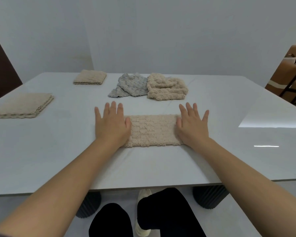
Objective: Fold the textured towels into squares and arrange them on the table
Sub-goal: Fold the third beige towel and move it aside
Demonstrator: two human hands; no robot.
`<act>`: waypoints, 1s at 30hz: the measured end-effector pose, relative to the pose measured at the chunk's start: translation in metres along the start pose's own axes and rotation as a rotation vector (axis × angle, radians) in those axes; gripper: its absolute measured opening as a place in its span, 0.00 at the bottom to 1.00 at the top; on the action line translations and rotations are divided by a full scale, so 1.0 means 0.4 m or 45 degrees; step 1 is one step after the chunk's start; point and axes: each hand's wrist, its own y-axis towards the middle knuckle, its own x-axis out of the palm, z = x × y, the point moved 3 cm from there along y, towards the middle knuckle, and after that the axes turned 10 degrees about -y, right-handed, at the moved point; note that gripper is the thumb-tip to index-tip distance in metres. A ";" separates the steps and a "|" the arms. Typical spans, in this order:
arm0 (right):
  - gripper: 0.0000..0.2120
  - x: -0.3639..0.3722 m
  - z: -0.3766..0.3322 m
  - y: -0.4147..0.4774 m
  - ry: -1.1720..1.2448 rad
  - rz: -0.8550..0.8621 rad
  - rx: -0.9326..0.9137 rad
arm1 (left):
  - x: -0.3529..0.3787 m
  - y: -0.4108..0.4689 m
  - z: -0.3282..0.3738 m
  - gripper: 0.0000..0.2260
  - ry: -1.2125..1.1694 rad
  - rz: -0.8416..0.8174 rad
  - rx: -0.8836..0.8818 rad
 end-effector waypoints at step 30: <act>0.28 0.024 -0.207 -0.035 0.089 -0.330 -0.408 | -0.010 0.107 -0.149 0.20 -1.249 -0.781 -0.887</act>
